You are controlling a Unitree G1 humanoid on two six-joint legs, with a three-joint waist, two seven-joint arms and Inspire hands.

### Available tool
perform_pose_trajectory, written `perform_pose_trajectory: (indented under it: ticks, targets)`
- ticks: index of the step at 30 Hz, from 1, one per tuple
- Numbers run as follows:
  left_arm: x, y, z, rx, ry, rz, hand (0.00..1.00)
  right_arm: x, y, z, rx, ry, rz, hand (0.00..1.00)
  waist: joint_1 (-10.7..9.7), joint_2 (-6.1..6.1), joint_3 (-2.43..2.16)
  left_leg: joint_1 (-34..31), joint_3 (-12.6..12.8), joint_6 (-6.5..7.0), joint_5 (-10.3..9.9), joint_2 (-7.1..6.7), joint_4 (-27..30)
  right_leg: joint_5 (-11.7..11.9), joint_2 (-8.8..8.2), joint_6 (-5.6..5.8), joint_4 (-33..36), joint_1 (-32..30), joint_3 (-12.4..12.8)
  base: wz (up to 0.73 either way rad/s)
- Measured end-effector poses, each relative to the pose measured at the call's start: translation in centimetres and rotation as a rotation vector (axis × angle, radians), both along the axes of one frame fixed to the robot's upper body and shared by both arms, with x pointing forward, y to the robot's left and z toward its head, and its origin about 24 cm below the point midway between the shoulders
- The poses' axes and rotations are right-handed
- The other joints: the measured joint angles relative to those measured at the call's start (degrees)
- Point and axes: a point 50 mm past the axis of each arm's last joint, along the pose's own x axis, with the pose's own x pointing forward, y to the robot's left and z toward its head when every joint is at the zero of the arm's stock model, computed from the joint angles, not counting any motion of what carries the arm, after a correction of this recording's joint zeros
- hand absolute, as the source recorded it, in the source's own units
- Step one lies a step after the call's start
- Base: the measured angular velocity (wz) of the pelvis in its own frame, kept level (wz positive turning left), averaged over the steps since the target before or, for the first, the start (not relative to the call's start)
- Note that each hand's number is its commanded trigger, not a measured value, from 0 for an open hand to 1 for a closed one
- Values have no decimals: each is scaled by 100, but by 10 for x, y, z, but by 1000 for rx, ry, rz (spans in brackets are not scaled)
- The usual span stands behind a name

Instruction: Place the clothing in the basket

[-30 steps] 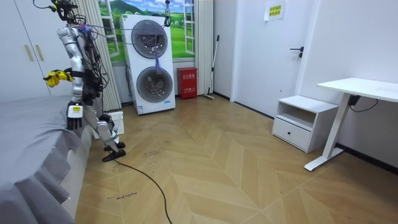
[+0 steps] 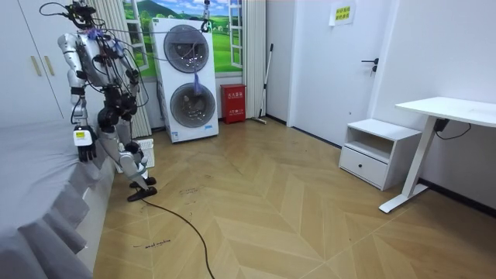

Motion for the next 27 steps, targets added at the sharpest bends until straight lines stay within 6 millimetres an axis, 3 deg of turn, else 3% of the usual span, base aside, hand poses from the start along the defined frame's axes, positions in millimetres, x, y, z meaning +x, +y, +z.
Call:
perform_pose_trajectory:
  ticks: [1,5,10,15,20,27]
  targets:
    - [5,-1,0,-14,-18,-12,0,5,0,2,-5,-8,8,100,50,76,2,-109,-1,25,17,-4,14,0,-12,1,16,-106,-10,0]
    - [17,-2,1,-34,-55,-15,0,17,5,-1,10,-13,30,100,148,157,7,-432,-67,54,59,-9,77,-1,-42,0,107,-424,-92,8]
    - [24,-4,1,-46,-94,-42,0,7,7,-23,52,92,4,100,323,208,-19,-614,-203,47,107,-11,80,-7,-88,-28,94,-554,-243,13]
    - [36,-5,2,-46,-134,-67,0,8,8,-24,67,89,-13,100,354,198,-15,-831,-270,86,206,-100,23,-13,-190,-40,316,-834,-436,10]
    - [46,-3,3,-38,-155,-75,0,17,9,-23,78,66,-26,100,352,141,24,-956,-294,143,260,-171,18,-65,-257,-8,384,-993,-440,6]
    - [53,-3,5,-28,-174,-104,0,17,6,-23,96,57,-71,100,313,178,14,-1166,-383,191,301,-212,54,-62,-336,22,383,-1189,-535,8]
